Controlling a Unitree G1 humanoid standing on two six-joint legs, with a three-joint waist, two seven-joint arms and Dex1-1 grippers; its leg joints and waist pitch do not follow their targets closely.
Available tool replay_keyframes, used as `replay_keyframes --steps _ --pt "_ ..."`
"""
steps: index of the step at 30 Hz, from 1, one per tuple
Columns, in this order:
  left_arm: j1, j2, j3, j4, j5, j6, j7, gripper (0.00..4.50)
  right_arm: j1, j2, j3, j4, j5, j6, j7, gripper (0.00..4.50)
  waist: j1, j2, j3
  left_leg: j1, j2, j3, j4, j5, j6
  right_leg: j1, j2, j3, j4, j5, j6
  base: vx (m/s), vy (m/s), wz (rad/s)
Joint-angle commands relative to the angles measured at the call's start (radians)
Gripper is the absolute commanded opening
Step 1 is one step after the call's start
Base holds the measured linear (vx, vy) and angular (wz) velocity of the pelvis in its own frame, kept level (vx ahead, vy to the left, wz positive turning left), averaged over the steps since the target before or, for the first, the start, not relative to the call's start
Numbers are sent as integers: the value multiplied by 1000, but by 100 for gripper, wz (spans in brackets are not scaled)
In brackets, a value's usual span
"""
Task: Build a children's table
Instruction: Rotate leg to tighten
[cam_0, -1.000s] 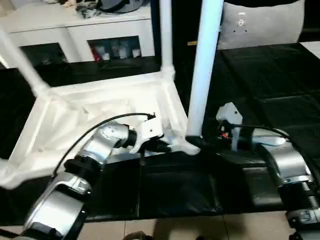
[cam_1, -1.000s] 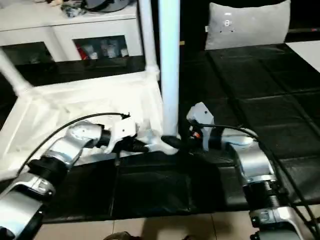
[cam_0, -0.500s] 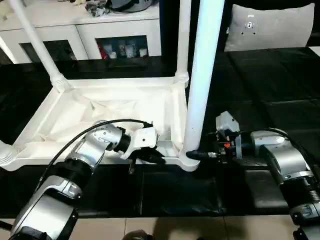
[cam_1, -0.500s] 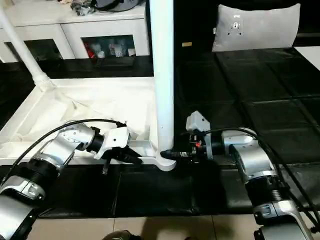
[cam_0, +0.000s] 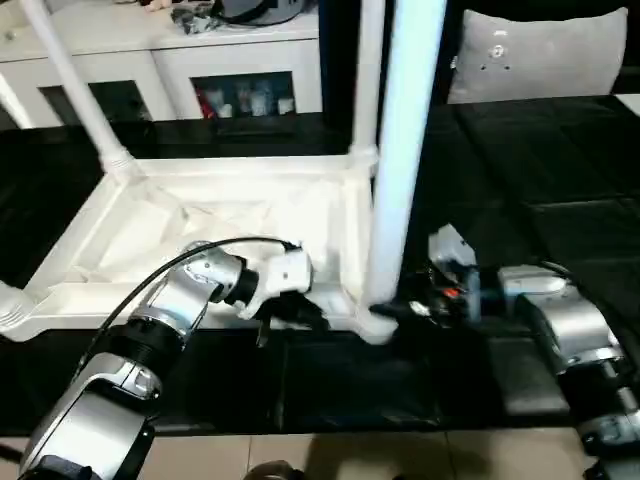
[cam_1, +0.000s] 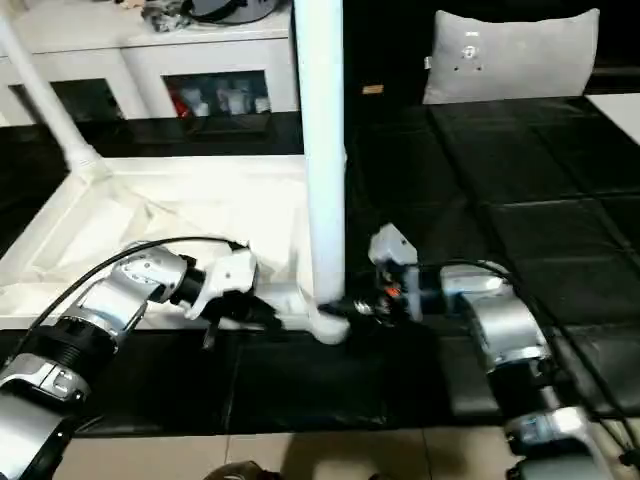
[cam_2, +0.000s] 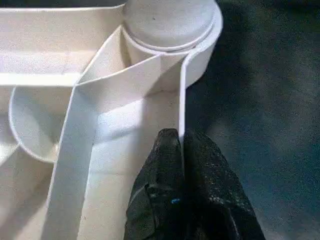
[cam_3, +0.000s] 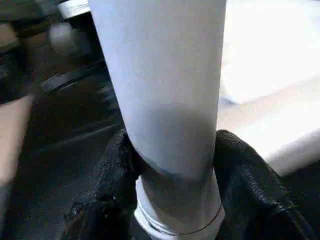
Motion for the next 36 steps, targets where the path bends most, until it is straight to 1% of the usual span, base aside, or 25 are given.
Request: replay_keyframes --steps 1,2,3,5,6,7,8,9,11,12,13,14,15,16,17,19,21,24,25,26,29,30,34,35,36 --pt "-23 -60 8 -13 -18 31 71 0 -8 53 7 -13 -12 63 -120 188 -4 -20 -64 12 113 -57 -85 -168 30 61 -118 84 -88 -369 -135 0 0 0" --pt "-25 -66 10 -11 -15 36 85 0 -9 62 4 -13 -15 71 -142 188 -11 -20 -62 9 112 -59 -87 -175 26 63 -116 81 -94 -403 -114 0 0 0" --pt "-38 -87 18 4 -5 56 136 0 -17 95 -8 -5 -19 94 -205 188 -18 -16 -63 11 114 -60 -88 -184 26 62 -113 80 -96 -410 -103 0 0 0" --pt "-59 -122 28 25 6 97 210 0 -33 147 -23 11 -33 118 -308 188 -34 -15 -60 12 112 -61 -90 -208 22 57 -109 78 -101 -415 -100 0 0 0" --pt "-64 -130 31 30 8 107 227 0 -37 159 -26 15 -36 124 -331 188 -42 -16 -62 12 107 -62 -88 -207 17 60 -113 77 -101 -415 -103 0 0 0" --pt "-81 -159 41 44 11 132 284 0 -54 197 -37 37 -52 131 -412 188 -43 -13 -64 12 107 -64 -87 -204 18 62 -113 77 -100 -408 -105 0 0 0" --pt "-81 -159 41 44 11 132 284 0 -54 197 -37 37 -52 131 -412 188 -51 -14 -61 11 108 -63 -89 -207 20 58 -111 77 -102 -399 -109 0 0 0" --pt "-98 -193 49 58 16 148 338 0 -73 241 -57 66 -62 133 -497 188 -54 -18 -65 9 109 -63 -87 -196 23 62 -113 79 -100 -380 -109 0 0 0" --pt "-123 -257 68 79 14 177 427 0 -100 306 -85 115 -89 109 -641 188 -61 -16 -65 7 110 -63 -89 -181 30 61 -110 77 -94 -349 -121 0 0 0" --pt "-125 -265 69 81 15 179 440 0 -102 314 -93 121 -87 101 -657 188 -62 -15 -68 10 110 -64 -87 -170 26 60 -113 79 -93 -321 -132 0 0 0" --pt "-128 -275 71 85 16 182 458 0 -105 327 -107 131 -84 90 -681 188 -62 -18 -69 8 111 -64 -88 -158 30 63 -114 80 -90 -297 -137 0 0 0" --pt "-129 -284 73 87 18 184 475 0 -107 339 -121 138 -79 77 -700 188 -60 -15 -72 6 111 -63 -86 -135 44 65 -115 81 -84 -247 -149 0 0 0" --pt "-126 -286 69 86 24 183 481 0 -106 338 -122 140 -83 57 -702 244 -61 -16 -73 5 113 -61 -85 -114 59 65 -115 82 -78 -196 -162 0 0 0" --pt "-126 -286 69 86 24 183 481 0 -106 338 -122 140 -83 57 -702 244 -61 -16 -73 5 113 -61 -85 -114 59 65 -115 82 -78 -196 -162 0 0 0" --pt "-119 -283 63 82 32 181 486 0 -100 327 -113 135 -96 26 -691 261 -57 -14 -77 4 114 -60 -81 -78 82 67 -117 82 -68 -131 -179 0 0 0" --pt "-103 -265 56 71 39 172 465 0 -84 311 -115 112 -87 7 -654 268 -56 -14 -77 4 114 -58 -80 -67 105 68 -116 83 -65 -97 -188 0 0 0" --pt "-91 -243 50 70 49 151 450 0 -61 284 -112 85 -87 -14 -618 301 -53 -10 -77 4 115 -58 -79 -65 118 69 -117 83 -63 -82 -192 0 0 0" --pt "-76 -212 41 78 61 123 432 0 -21 232 -100 53 -89 -46 -556 325 -52 -10 -75 7 118 -58 -82 -89 119 69 -114 82 -66 -98 -185 0 0 0" --pt "-73 -205 39 79 62 117 428 0 -12 218 -98 47 -88 -55 -540 325 -50 -8 -76 7 118 -58 -81 -93 116 69 -115 82 -66 -99 -184 0 0 0" --pt "-68 -195 36 79 62 103 414 0 -1 199 -94 39 -87 -65 -516 345 -51 -10 -74 7 117 -57 -83 -111 112 70 -115 83 -69 -116 -181 0 0 0" --pt "-50 -159 22 64 56 56 341 0 33 123 -91 5 -80 -110 -422 358 -46 -14 -71 6 117 -57 -84 -143 101 73 -117 84 -75 -170 -170 0 0 0" --pt "-42 -145 18 52 47 41 300 0 47 83 -89 -17 -67 -120 -360 381 -45 -14 -71 6 118 -56 -84 -147 102 71 -116 84 -76 -180 -167 0 0 0" --pt "-33 -122 4 42 37 10 231 0 68 15 -76 -54 -40 -130 -237 403 -40 -15 -70 7 119 -56 -84 -154 107 70 -115 84 -77 -197 -162 0 0 0" --pt "-28 -97 -16 40 41 -23 181 0 71 -40 -61 -58 -31 -141 -150 424 -33 -17 -71 7 118 -56 -82 -149 115 69 -115 83 -77 -200 -160 0 0 0" --pt "-27 -95 -17 40 41 -25 178 0 71 -43 -60 -58 -31 -143 -144 429 -30 -17 -71 6 120 -56 -82 -145 117 70 -115 84 -76 -202 -156 0 0 0"
